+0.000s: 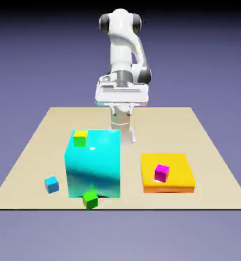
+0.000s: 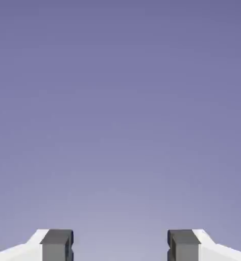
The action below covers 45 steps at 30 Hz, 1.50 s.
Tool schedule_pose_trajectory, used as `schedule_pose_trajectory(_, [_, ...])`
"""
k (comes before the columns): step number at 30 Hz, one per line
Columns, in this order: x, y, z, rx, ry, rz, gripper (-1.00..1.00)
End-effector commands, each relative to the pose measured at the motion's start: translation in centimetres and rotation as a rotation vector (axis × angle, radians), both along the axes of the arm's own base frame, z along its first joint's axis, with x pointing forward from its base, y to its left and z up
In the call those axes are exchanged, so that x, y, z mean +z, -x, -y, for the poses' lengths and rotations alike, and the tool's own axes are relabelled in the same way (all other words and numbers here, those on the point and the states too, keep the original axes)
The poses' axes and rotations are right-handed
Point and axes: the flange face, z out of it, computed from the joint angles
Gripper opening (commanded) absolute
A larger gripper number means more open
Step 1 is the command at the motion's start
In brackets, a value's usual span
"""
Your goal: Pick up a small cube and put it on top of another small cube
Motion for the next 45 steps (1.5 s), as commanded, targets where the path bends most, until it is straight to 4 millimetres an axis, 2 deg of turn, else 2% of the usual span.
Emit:
schedule_pose_trajectory(1, [-0.9, -0.6, 1.4, -0.073, -0.063, -0.039, 0.0])
schedule_pose_trajectory(4, [-3.6, -2.1, 5.7, -0.298, -0.249, -0.146, 0.0])
schedule_pose_trajectory(8, [-6.1, -3.3, 15.0, -0.664, -0.496, -0.215, 0.0])
schedule_pose_trajectory(11, [-9.2, -3.0, 19.8, -0.91, -0.669, -0.28, 0.0])
schedule_pose_trajectory(17, [-15.5, -0.8, 28.3, -1.39, -0.999, -0.359, 0.0])
schedule_pose_trajectory(25, [-22.6, 4.4, 38.1, -1.972, -1.419, -0.322, 0.0])
schedule_pose_trajectory(28, [-26.5, 4.4, 36.4, -2.091, -1.556, -0.396, 0.0])
schedule_pose_trajectory(29, [-27.5, 3.6, 34.0, -2.071, -1.556, -0.459, 0.0])
schedule_pose_trajectory(31, [-27.6, 3.5, 33.7, -2.069, -1.556, -0.465, 0.0])
schedule_pose_trajectory(36, [-33.9, 1.4, 32.3, -2.069, -1.556, -0.465, 0.0])
schedule_pose_trajectory(37, [-33.9, 1.4, 32.3, -2.069, -1.556, -0.465, -1.0])
schedule_pose_trajectory(38, [-33.9, 1.4, 32.3, -2.069, -1.556, -0.465, -1.0])
schedule_pose_trajectory(43, [-27.6, 3.3, 33.6, -2.059, -1.55, -0.472, -1.0])
schedule_pose_trajectory(45, [-26.7, 0.2, 32.8, -1.881, -1.474, -0.555, -1.0])
